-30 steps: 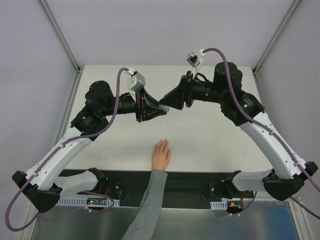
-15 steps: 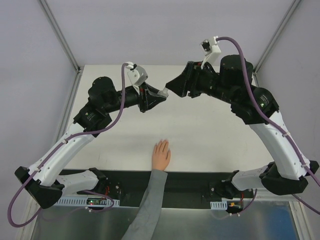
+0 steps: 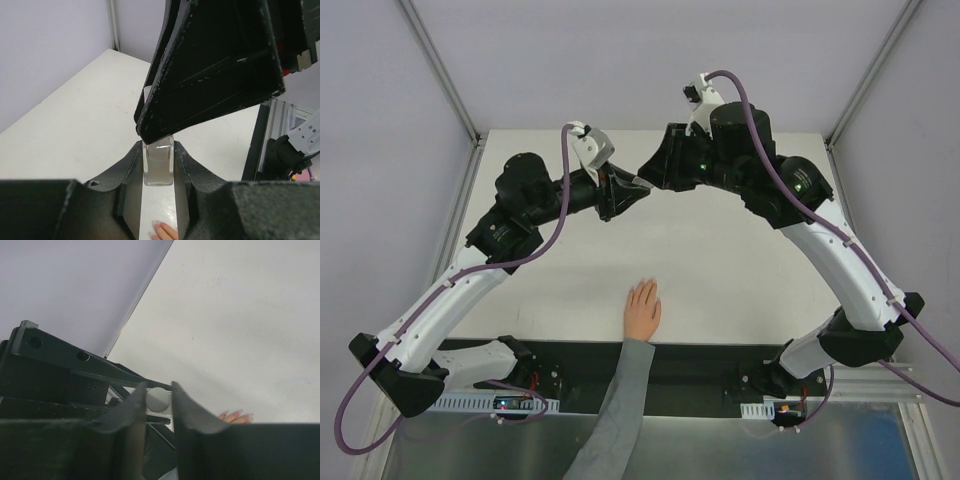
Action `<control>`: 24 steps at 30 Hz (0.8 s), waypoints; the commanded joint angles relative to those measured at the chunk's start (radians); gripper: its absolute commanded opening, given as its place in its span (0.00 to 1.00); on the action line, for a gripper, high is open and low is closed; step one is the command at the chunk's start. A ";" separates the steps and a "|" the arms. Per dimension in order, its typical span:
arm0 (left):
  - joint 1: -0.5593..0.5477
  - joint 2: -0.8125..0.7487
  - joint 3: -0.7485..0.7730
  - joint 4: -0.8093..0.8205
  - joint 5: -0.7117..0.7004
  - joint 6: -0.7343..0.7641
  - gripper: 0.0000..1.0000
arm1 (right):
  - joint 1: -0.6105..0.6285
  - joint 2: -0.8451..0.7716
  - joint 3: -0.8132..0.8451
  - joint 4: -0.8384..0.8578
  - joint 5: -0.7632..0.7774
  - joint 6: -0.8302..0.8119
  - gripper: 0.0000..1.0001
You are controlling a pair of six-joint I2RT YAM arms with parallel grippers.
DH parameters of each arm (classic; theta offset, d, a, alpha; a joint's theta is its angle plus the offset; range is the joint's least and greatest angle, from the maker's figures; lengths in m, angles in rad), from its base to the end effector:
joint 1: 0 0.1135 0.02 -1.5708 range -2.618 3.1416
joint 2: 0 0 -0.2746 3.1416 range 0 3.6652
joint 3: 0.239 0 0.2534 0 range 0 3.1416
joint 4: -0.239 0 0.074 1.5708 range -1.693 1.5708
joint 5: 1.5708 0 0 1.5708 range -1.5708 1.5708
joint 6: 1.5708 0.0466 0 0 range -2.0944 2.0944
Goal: Paint the nails
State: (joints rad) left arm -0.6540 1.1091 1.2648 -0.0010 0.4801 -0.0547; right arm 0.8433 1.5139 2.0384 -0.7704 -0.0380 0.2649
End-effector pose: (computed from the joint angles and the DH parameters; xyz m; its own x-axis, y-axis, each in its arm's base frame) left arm 0.1818 -0.1665 0.4746 0.0728 -0.1169 -0.9905 0.9071 0.4205 0.0170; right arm 0.2011 0.2285 0.5335 -0.3580 -0.0087 -0.9337 -0.7015 0.6624 0.2629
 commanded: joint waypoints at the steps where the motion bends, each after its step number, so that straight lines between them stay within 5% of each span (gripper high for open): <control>1: -0.006 -0.015 0.061 0.056 -0.018 -0.008 0.00 | 0.007 -0.035 -0.007 0.005 0.009 0.016 0.17; 3: -0.003 -0.025 0.070 0.056 0.052 -0.056 0.00 | -0.001 -0.064 -0.073 0.051 -0.025 -0.015 0.01; 5: -0.001 -0.026 0.082 0.058 0.170 -0.112 0.00 | -0.036 -0.101 -0.169 0.144 -0.231 -0.139 0.01; 6: -0.001 -0.025 0.094 0.061 0.310 -0.137 0.00 | -0.061 -0.153 -0.232 0.319 -0.376 -0.179 0.01; 7: 0.002 -0.025 0.093 0.074 0.381 -0.205 0.00 | -0.119 -0.178 -0.370 0.429 -0.692 -0.158 0.01; 10: 0.017 -0.028 0.050 0.215 0.587 -0.406 0.00 | -0.211 -0.186 -0.457 0.810 -1.018 0.035 0.00; 14: 0.050 -0.040 -0.048 0.417 0.661 -0.579 0.00 | -0.217 -0.164 -0.409 0.862 -1.116 0.155 0.00; 19: 0.054 -0.055 -0.025 0.280 0.551 -0.425 0.00 | -0.228 -0.178 -0.388 0.783 -1.033 0.138 0.00; 20: 0.054 -0.055 -0.015 0.241 0.464 -0.389 0.00 | -0.227 -0.190 -0.385 0.775 -1.005 0.139 0.02; 24: 0.056 -0.078 -0.016 0.174 0.300 -0.271 0.00 | -0.222 -0.234 -0.360 0.560 -0.765 0.067 0.62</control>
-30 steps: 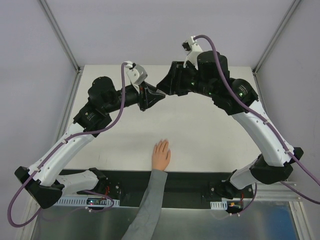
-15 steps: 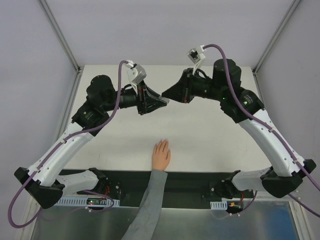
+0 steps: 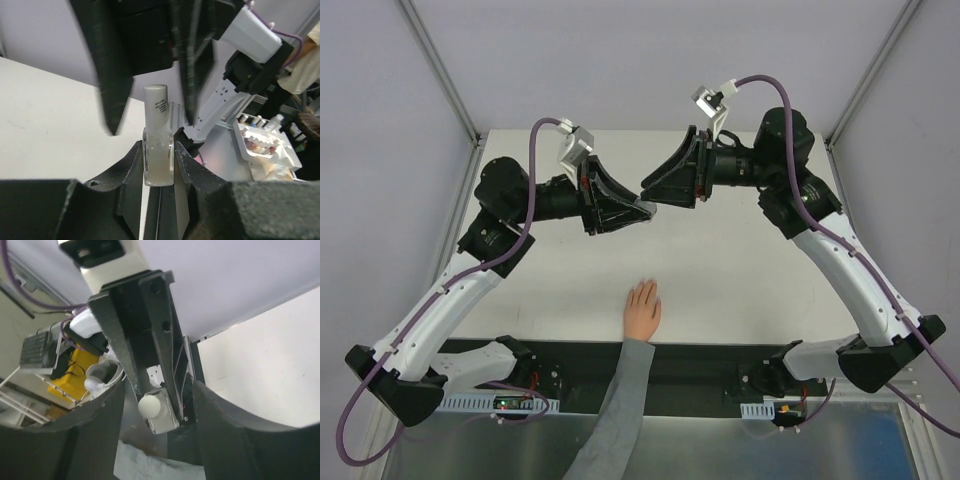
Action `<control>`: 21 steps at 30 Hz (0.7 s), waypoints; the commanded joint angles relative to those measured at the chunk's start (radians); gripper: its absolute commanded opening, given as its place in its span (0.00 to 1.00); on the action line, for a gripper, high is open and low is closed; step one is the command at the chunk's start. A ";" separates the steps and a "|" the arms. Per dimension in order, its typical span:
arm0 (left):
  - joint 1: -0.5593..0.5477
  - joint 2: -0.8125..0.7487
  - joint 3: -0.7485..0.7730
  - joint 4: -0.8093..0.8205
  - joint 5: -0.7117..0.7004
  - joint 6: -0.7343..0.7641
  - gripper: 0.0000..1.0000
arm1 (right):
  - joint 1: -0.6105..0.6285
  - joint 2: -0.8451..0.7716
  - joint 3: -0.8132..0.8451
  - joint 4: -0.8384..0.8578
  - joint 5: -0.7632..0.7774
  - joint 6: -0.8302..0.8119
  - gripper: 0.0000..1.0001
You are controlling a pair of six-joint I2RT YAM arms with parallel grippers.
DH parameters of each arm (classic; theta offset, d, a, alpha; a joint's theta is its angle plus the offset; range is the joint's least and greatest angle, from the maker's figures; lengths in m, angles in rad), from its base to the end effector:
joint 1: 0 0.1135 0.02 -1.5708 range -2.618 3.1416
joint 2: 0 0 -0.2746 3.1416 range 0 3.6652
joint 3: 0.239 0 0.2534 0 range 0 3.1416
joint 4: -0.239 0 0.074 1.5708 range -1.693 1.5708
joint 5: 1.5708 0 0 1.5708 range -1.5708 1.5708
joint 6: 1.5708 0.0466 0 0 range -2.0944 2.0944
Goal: Paint the nails
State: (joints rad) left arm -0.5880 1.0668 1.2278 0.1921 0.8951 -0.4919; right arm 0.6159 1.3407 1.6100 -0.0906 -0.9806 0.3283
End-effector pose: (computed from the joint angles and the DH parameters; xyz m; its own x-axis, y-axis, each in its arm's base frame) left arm 0.1609 -0.1509 0.4883 -0.1979 -0.2231 -0.9545 0.9786 0.0101 -0.2053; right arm 0.2038 0.1917 0.5220 -0.1815 0.0914 -0.9791 -0.9828 -0.0502 0.1775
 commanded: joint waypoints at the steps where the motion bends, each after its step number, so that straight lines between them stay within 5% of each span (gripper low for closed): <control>1: -0.010 -0.039 0.021 -0.045 -0.146 0.205 0.00 | 0.010 -0.069 0.070 -0.151 0.268 -0.009 0.69; 3: -0.010 -0.034 0.041 -0.088 -0.224 0.272 0.00 | 0.018 -0.103 0.065 -0.217 0.395 -0.009 0.88; 7: -0.010 -0.037 0.050 -0.146 -0.324 0.357 0.00 | 0.117 -0.089 0.146 -0.345 0.726 -0.021 0.90; 13: -0.012 0.002 0.090 -0.217 -0.455 0.444 0.00 | 0.263 0.027 0.379 -0.604 1.090 -0.032 0.78; 17: -0.015 0.018 0.116 -0.223 -0.498 0.470 0.00 | 0.292 0.093 0.455 -0.681 1.182 -0.006 0.63; 21: -0.018 0.025 0.122 -0.224 -0.505 0.483 0.00 | 0.303 0.147 0.508 -0.693 1.177 -0.002 0.61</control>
State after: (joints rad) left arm -0.5964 1.0916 1.3018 -0.0582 0.4355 -0.0593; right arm 0.9062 1.4303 2.0541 -0.7097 0.0994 0.3130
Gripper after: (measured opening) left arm 0.241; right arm 0.617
